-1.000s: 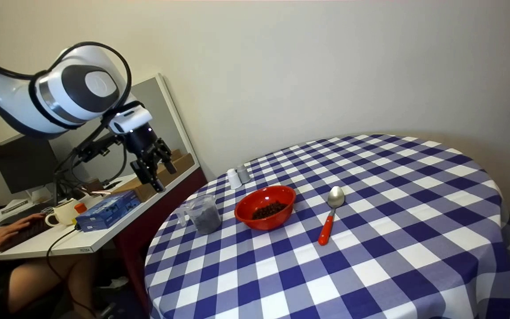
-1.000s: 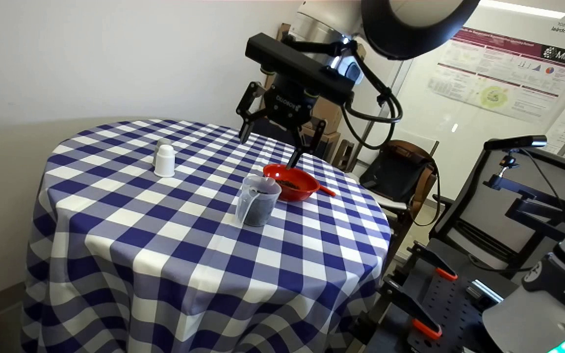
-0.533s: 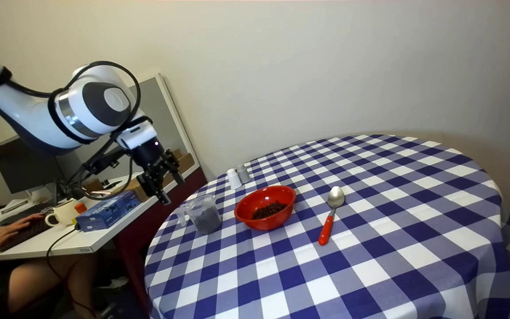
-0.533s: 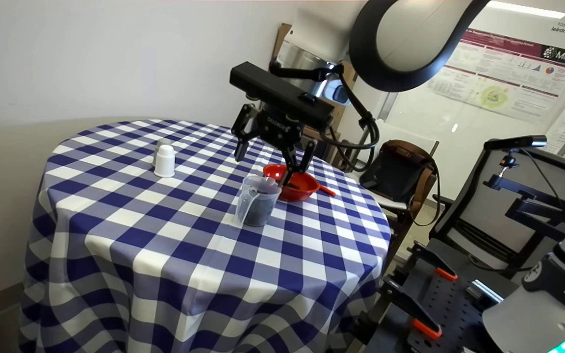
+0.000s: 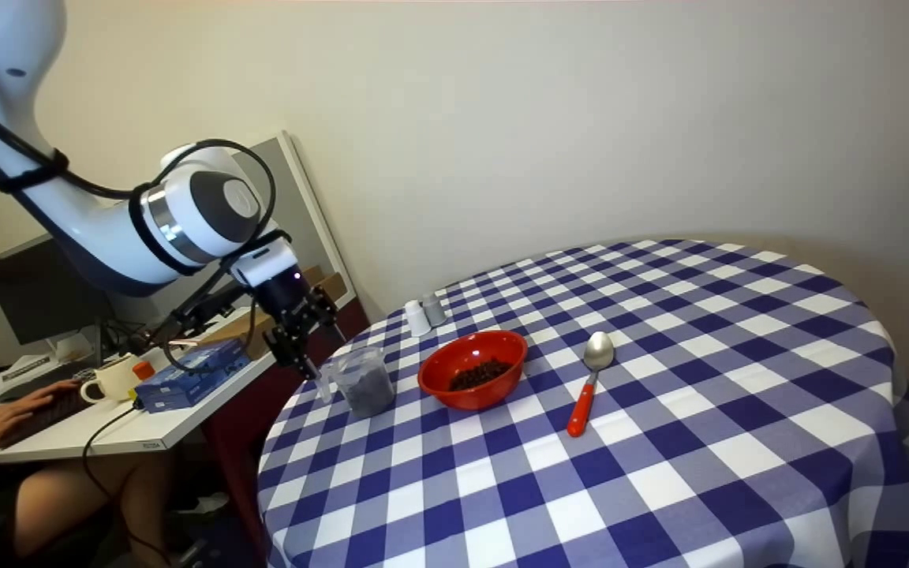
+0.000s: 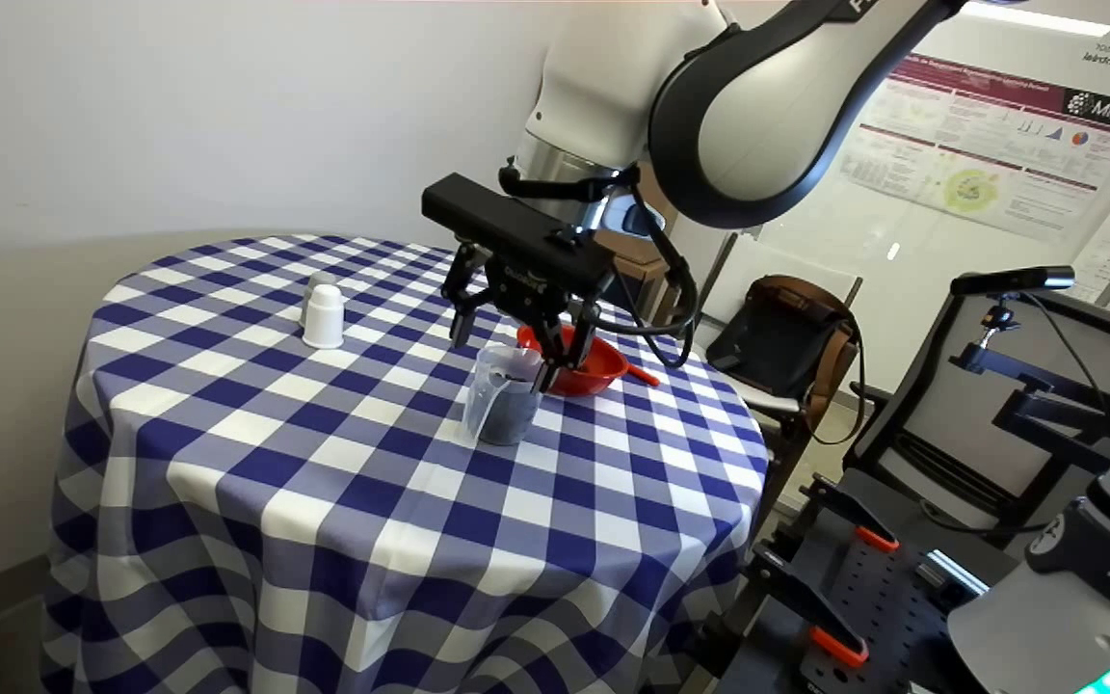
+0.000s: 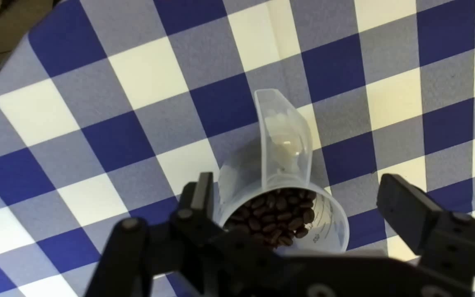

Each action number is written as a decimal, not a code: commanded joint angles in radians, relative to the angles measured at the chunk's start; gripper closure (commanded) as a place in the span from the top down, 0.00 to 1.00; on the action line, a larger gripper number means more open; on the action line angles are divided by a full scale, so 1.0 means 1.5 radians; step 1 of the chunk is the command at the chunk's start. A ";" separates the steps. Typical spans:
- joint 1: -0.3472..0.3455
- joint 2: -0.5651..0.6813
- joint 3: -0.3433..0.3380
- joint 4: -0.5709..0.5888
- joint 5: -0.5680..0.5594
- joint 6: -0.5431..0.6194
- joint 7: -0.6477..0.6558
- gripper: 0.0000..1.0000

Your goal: Pour some of the contents of the colourless jar in the orange bowl

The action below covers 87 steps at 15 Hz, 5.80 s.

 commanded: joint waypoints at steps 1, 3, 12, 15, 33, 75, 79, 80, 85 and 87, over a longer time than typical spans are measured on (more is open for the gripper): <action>0.027 0.038 -0.025 0.036 -0.040 0.000 0.043 1.00; 0.035 0.049 -0.030 0.044 -0.047 0.000 0.047 0.74; 0.058 0.060 -0.025 0.044 -0.040 0.006 0.029 0.06; 0.062 0.054 -0.024 0.040 -0.038 0.005 0.022 0.10; -0.013 -0.245 -0.011 -0.056 0.158 -0.175 -0.799 0.10; -0.090 -0.261 -0.237 0.156 0.207 -0.665 -1.999 0.08; -0.091 -0.191 -0.199 0.225 0.106 -0.720 -1.953 0.08; -0.089 -0.176 -0.189 0.242 0.081 -0.732 -1.940 0.08; -0.072 -0.112 -0.141 0.300 -0.023 -0.779 -1.872 0.08; -0.065 -0.085 -0.124 0.320 -0.053 -0.799 -1.850 0.08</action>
